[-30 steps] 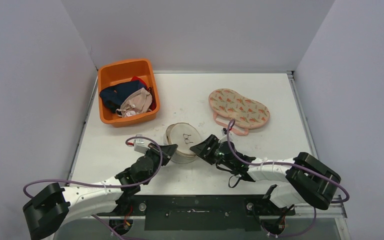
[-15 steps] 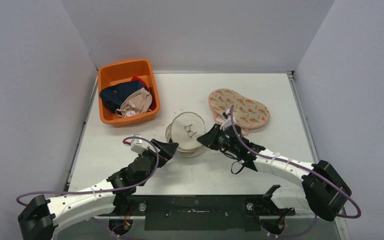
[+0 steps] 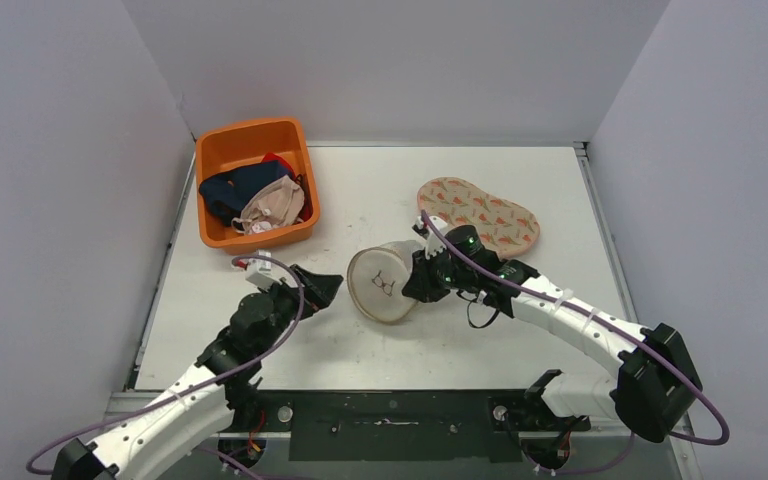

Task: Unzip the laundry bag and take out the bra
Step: Adjust the laundry bag at the center of the board.

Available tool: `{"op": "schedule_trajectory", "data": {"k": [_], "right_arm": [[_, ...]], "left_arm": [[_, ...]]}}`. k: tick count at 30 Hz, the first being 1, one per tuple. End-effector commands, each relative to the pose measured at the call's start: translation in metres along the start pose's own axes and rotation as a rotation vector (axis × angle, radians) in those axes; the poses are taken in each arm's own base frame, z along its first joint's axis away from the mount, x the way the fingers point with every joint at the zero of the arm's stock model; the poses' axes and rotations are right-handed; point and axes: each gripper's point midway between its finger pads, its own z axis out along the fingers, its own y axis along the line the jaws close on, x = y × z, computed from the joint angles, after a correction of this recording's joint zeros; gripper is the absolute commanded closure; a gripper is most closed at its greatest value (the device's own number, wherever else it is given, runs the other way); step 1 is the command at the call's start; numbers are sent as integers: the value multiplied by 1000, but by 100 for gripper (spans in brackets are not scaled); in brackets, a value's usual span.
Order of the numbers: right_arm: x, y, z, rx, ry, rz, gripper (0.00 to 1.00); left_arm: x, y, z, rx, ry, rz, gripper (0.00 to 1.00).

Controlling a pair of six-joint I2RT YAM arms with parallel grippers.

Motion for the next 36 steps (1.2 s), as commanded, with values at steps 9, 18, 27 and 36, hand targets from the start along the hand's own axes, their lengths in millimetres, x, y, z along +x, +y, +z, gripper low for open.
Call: {"op": "schedule_trajectory", "data": {"k": [9,18,27,36], "right_arm": [[13,-2,-20,-14,-11,-45,95],[15,-2,-23,-25,-23,-36,95],[12,3,-28,-43,-42,-33,95],[-38,22,-38,-94,-197,-33,95]], "left_arm": [[30,-22,44,206,250,-47,17],[36,-14,68,157,249,12,46],[60,-11,69,130,290,96,75],[28,-37,40,136,221,26,100]]}}
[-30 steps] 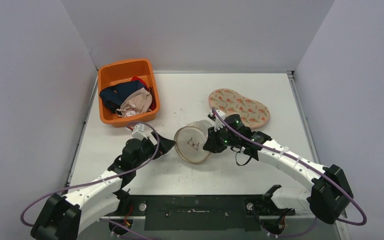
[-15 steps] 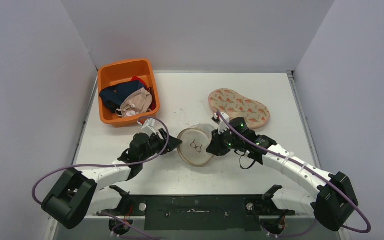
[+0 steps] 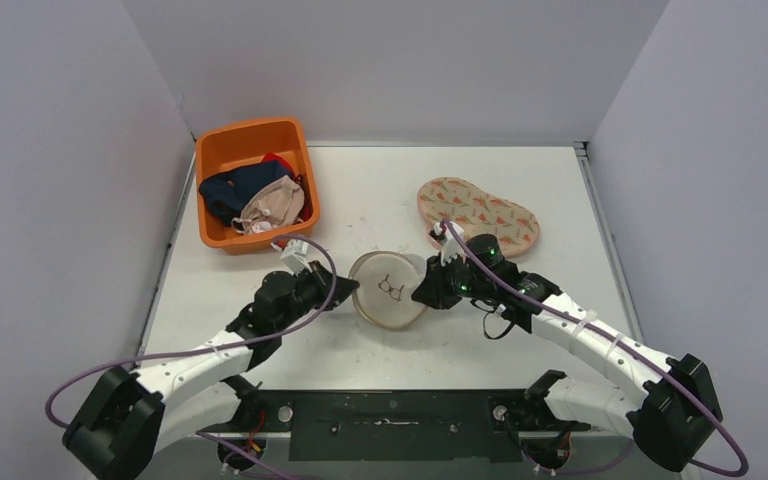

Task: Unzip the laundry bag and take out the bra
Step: Adjust the laundry bag at the center of the board.

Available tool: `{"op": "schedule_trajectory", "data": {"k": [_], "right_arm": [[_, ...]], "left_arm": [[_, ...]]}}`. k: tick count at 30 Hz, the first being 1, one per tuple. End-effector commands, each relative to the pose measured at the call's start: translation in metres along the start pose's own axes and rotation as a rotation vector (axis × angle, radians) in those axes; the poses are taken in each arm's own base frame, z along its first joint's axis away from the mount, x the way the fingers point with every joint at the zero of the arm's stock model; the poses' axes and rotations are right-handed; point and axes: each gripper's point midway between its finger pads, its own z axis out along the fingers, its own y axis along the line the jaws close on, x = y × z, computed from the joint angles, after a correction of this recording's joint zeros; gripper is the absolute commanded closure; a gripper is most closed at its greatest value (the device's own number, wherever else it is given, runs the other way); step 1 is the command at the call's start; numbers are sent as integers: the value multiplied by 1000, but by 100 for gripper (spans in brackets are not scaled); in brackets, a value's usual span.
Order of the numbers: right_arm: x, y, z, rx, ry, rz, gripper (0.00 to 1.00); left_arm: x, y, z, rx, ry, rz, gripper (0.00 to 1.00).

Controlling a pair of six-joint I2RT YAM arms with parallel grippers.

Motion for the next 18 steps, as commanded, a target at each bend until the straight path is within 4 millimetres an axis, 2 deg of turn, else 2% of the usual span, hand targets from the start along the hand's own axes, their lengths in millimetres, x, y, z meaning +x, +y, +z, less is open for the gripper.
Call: {"op": "schedule_trajectory", "data": {"k": [1,5,8,13,18], "right_arm": [[-63,26,-9,-84,-184,-31,95],[-97,37,-6,-121,-214,-30,95],[-107,24,4,-73,-204,-11,95],[-85,-15,24,41,-142,68,95],[-52,-53,25,178,-95,125,94]], "left_arm": [[-32,-35,-21,31,-90,-42,100],[-52,-65,-43,31,-133,-84,100],[-52,-69,-51,15,-150,-122,100],[-25,-42,-45,-16,-139,-185,100],[-8,-13,-38,-73,-129,-195,100]]}}
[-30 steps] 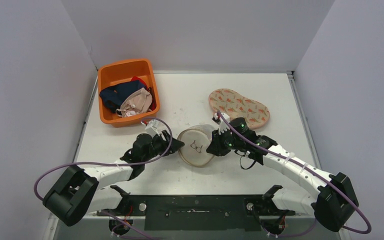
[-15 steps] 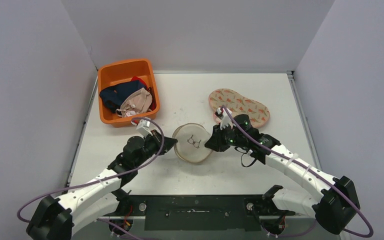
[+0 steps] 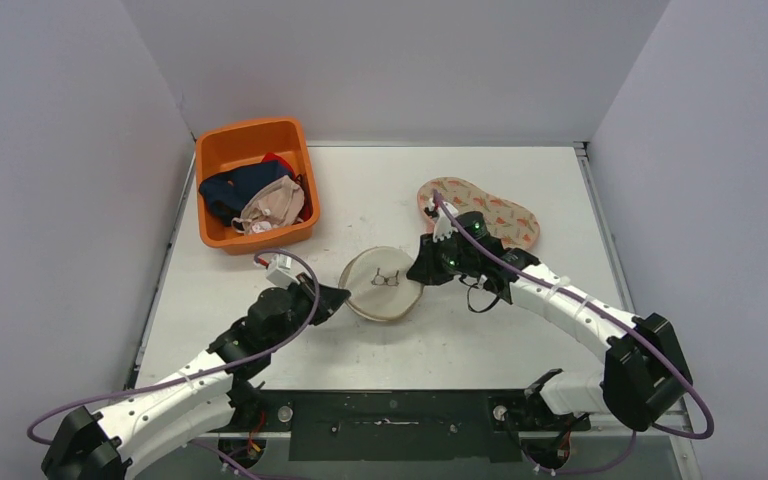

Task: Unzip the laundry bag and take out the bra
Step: Adjust the laundry bag at the center of the board, then open the laundry bag at the center of the board.

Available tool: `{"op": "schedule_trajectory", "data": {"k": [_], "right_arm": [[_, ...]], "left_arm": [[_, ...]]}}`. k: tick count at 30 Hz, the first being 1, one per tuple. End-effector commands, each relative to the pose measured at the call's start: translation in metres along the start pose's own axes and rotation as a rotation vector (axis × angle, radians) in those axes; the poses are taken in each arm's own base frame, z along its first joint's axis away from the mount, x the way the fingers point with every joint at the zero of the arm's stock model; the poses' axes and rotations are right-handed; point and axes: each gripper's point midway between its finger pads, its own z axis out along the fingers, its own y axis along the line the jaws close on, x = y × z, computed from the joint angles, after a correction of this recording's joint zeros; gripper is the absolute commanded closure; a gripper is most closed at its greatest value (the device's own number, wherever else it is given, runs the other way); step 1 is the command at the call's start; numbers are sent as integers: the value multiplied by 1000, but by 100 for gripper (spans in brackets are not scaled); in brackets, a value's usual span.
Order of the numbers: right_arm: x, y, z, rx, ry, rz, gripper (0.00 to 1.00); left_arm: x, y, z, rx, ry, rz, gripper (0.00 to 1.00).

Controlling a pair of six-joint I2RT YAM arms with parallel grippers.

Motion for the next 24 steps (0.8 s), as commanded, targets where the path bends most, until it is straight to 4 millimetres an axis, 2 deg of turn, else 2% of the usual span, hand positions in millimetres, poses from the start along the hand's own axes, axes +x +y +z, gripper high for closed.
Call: {"op": "schedule_trajectory", "data": {"k": [1,5,6,9,11,13,16,17,19,22,24], "right_arm": [[-4,-31,-4,132,-63,38,91],[-4,-39,-14,197,-84,34,65],[-7,-41,-19,218,-95,32,53],[-14,-37,-34,261,-124,0,40],[-20,-25,-44,265,-153,-54,37],[-24,0,-49,227,-181,-132,36],[-19,40,-47,153,-195,-230,36],[-18,45,-45,164,-204,-251,36],[-9,55,-36,155,-200,-282,36],[-3,61,-26,138,-214,-280,36],[-1,64,-20,122,-228,-274,36]], "left_arm": [[8,12,5,-15,-4,-36,100],[10,16,9,-28,5,-18,100],[11,16,10,-30,8,-11,100],[12,16,11,-36,20,7,100],[12,17,12,-40,22,19,100],[13,17,13,-44,31,33,100],[14,10,16,-32,50,56,100],[14,8,17,-29,55,63,98],[14,2,19,-20,69,76,92],[12,-1,18,-28,79,105,74],[8,1,16,-49,76,126,66]]}}
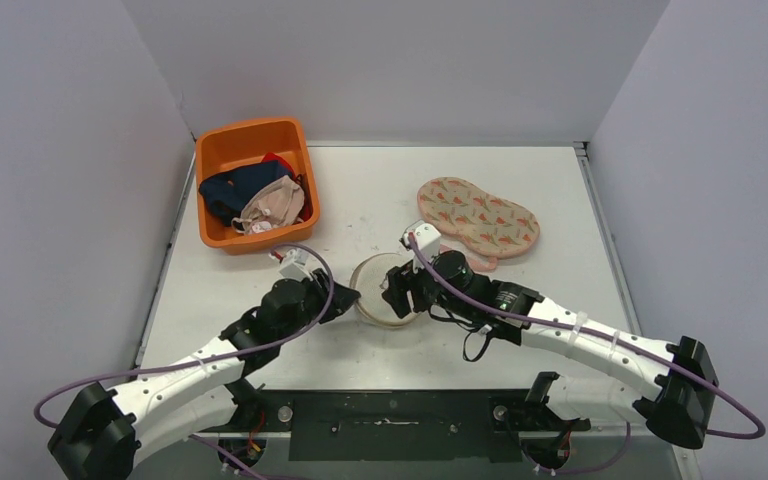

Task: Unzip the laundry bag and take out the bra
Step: Open the laundry bag at the center of the board.

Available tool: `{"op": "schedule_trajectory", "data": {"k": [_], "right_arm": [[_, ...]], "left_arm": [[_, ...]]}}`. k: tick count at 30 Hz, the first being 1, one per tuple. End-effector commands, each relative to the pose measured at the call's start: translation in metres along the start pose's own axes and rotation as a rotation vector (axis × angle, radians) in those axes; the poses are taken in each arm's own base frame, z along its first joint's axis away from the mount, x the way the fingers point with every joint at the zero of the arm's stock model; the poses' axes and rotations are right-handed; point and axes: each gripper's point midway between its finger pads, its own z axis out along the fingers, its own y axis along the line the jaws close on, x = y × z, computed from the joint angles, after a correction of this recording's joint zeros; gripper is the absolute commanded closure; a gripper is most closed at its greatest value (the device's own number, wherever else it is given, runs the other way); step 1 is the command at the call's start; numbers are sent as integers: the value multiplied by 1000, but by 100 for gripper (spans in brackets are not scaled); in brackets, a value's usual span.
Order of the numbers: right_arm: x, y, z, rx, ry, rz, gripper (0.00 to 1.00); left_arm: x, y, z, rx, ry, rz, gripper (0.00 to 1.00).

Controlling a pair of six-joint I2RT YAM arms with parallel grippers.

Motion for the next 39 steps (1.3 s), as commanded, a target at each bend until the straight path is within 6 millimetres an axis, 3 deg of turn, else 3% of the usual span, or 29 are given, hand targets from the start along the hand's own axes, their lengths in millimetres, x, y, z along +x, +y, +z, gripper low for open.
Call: {"op": "schedule_trajectory", "data": {"k": [1,7,13,24,27,33,39], "right_arm": [[-12,-4,12,44,-94,9,36],[-9,3,22,26,-96,4,37],[-5,8,27,17,-85,-3,37],[2,16,30,-8,-84,-1,36],[10,21,35,-22,-65,-12,36],[12,28,49,-22,-79,-19,35],[11,24,46,45,-114,-17,29]], "left_arm": [[-21,-24,-7,34,-35,56,63],[-33,-13,-15,-15,-89,102,59],[-38,-16,-7,-41,-90,144,61],[-30,1,10,-103,-62,166,97],[-26,5,10,-97,-59,161,100],[-19,-14,11,60,-65,119,100],[-14,-42,9,237,-63,82,100]]}}
